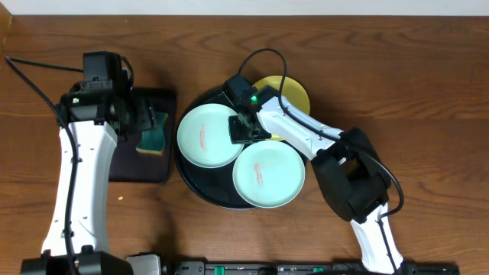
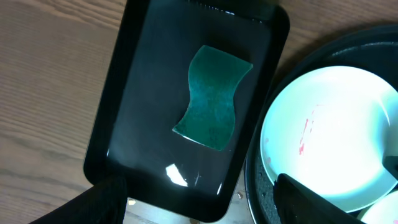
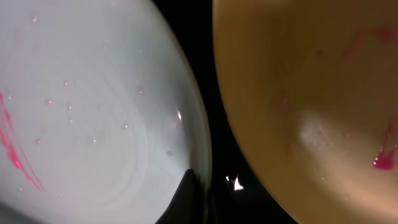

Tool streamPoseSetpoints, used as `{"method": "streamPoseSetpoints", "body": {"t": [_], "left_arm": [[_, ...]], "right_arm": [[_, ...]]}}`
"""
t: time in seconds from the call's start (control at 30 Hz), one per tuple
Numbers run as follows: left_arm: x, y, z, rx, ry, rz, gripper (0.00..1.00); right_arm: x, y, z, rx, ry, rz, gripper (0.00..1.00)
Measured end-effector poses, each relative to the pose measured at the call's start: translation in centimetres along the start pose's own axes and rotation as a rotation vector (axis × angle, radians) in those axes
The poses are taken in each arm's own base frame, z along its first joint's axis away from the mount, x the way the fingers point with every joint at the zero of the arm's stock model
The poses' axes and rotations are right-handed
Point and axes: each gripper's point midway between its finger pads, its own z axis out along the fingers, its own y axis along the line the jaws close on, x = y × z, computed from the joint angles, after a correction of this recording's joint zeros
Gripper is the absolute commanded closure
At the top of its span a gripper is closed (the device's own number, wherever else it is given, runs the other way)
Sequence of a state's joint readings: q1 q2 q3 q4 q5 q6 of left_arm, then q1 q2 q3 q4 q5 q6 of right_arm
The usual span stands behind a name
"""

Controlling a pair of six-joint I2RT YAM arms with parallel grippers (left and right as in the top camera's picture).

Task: Clean dirty plates on tray and stack at the side
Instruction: 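Grasp the green sponge with the left gripper and lift it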

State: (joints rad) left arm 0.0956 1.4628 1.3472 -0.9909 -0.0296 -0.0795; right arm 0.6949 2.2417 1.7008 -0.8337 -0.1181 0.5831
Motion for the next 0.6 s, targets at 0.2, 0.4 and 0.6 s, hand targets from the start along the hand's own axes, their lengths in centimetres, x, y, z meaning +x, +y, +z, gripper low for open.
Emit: {"method": "streamPoseSetpoints", "body": {"t": [0.2,0.4,0.6], "left_arm": [[0.4,-0.4,1.5,0.012,0.05,0.009,0.25],[1.4,-1.4,4.5,0.052,0.154,0.059,0.25],[2.2,-1.9,8.5,0.061,0.251,0.123,0.27]], "right_arm": [[-0.1,0.2,0.0,-0.009,-0.004,0.006,0.99],[-0.1,0.2,0.0,-0.009,-0.004,0.006,0.99],[-0.1,0.2,0.0,-0.009,-0.004,0.005,0.99]]}}
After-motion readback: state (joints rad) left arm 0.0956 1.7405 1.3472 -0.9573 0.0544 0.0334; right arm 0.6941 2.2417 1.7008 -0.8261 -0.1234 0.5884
